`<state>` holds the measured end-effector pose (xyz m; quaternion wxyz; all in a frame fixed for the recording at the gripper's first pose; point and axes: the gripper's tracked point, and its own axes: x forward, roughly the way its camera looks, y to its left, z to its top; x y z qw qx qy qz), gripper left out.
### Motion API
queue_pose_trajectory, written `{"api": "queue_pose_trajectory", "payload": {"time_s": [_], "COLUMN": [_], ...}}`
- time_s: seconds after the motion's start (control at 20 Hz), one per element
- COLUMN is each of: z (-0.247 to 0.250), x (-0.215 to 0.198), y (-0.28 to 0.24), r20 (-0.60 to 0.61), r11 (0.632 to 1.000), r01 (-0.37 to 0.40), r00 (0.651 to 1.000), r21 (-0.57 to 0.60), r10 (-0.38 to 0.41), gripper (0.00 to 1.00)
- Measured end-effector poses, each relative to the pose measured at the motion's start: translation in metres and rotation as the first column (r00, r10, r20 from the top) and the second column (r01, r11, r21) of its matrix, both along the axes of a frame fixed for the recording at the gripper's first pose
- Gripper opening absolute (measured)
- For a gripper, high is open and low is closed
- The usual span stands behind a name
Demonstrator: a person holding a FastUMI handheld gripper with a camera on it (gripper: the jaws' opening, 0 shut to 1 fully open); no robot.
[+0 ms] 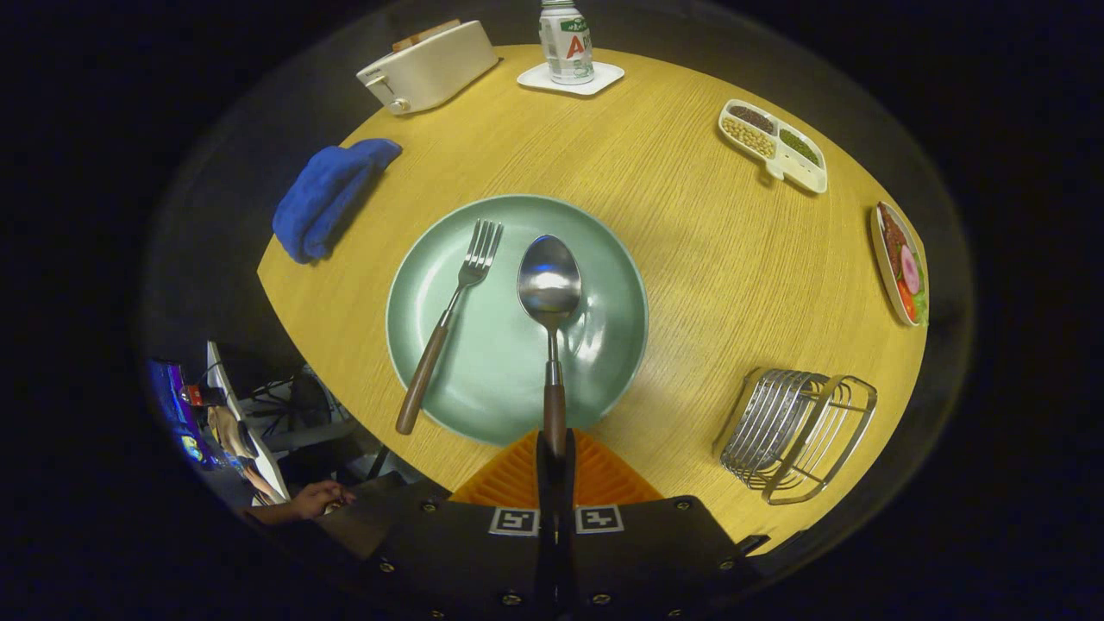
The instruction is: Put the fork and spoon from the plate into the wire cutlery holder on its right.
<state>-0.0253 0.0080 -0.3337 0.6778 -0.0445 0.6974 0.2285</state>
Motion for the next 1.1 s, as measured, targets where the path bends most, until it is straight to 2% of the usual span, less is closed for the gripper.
{"api": "queue_pose_trajectory", "payload": {"time_s": [0.2,0.5,0.65,0.95,1.1], "z": [0.025,0.055,0.070,0.088,0.088], "x": [-0.002,-0.016,-0.027,-0.030,-0.027], "y": [-0.031,-0.082,-0.115,-0.178,-0.193], "r20": [0.004,-0.057,-0.116,-0.204,-0.248], "r11": [0.993,0.985,0.974,0.955,0.951], "r01": [-0.098,-0.132,-0.180,-0.197,-0.195], "r00": [0.995,0.990,0.980,0.967,0.959], "r21": [-0.062,-0.111,-0.137,-0.221,-0.238], "r10": [0.098,0.127,0.164,0.152,0.135], "gripper": [0.01,0.01,0.01,0.01,0.01]}}
